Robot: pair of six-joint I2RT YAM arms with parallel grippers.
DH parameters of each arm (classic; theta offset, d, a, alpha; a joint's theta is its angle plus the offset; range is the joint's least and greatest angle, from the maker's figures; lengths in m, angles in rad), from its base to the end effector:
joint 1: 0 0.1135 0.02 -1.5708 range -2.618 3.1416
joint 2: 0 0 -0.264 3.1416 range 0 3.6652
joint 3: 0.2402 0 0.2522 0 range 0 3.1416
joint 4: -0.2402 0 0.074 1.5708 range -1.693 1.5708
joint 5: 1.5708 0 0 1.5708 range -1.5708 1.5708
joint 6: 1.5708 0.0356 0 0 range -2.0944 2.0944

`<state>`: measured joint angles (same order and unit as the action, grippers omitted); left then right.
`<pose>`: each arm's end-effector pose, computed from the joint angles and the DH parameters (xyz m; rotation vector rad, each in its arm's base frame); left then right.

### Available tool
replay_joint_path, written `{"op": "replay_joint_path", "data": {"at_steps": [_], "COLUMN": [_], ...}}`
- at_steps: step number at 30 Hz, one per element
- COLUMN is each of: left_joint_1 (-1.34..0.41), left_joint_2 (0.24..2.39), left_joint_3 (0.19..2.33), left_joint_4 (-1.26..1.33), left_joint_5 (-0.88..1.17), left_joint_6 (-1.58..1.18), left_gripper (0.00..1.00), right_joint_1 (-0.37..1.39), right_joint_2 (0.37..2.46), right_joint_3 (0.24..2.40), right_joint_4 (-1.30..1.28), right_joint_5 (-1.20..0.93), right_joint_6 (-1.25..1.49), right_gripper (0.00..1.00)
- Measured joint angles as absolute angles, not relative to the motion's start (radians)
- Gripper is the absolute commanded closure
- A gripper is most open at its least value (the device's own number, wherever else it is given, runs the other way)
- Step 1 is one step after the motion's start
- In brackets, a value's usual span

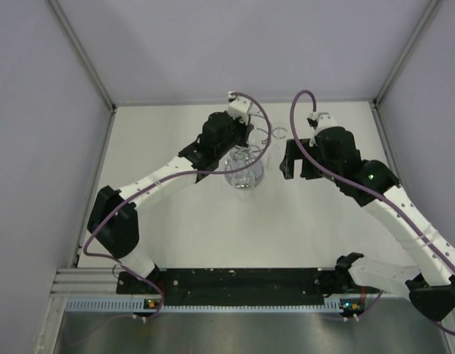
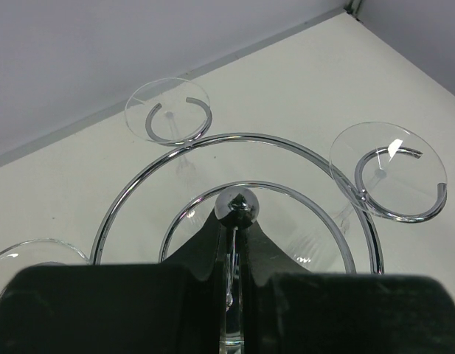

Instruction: Take the wine glass off the wine glass rack

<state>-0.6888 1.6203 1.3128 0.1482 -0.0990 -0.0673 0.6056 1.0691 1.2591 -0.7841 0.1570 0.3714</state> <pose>0.3054 -0.2469 0.3429 0.4650 1.6896 -0.4701 0.1781 0.1165 0.3890 -0.1643 2.1769 0.3923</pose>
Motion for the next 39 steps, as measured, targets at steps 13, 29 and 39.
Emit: {"op": "replay_joint_path", "data": {"at_steps": [13, 29, 39], "left_joint_1": [-0.758, -0.762, -0.762], "left_joint_2": [1.662, 1.668, 1.515], "left_joint_3": [1.354, 1.357, 1.254], "left_joint_4": [0.152, 0.237, 0.190], "left_joint_5": [-0.068, 0.008, -0.059], "left_joint_6": [-0.067, -0.118, -0.160], "left_gripper": [0.95, 0.54, 0.48], "right_joint_1": [0.587, 0.584, 0.487], "right_joint_2": [1.019, 1.037, 1.122], "right_joint_3": [1.278, 1.278, 1.352], "right_joint_4": [-0.851, -0.861, -0.852], "right_joint_5": [0.187, 0.186, 0.150], "right_joint_6": [0.385, 0.397, 0.463], "right_gripper": [0.01, 0.01, 0.02]}}
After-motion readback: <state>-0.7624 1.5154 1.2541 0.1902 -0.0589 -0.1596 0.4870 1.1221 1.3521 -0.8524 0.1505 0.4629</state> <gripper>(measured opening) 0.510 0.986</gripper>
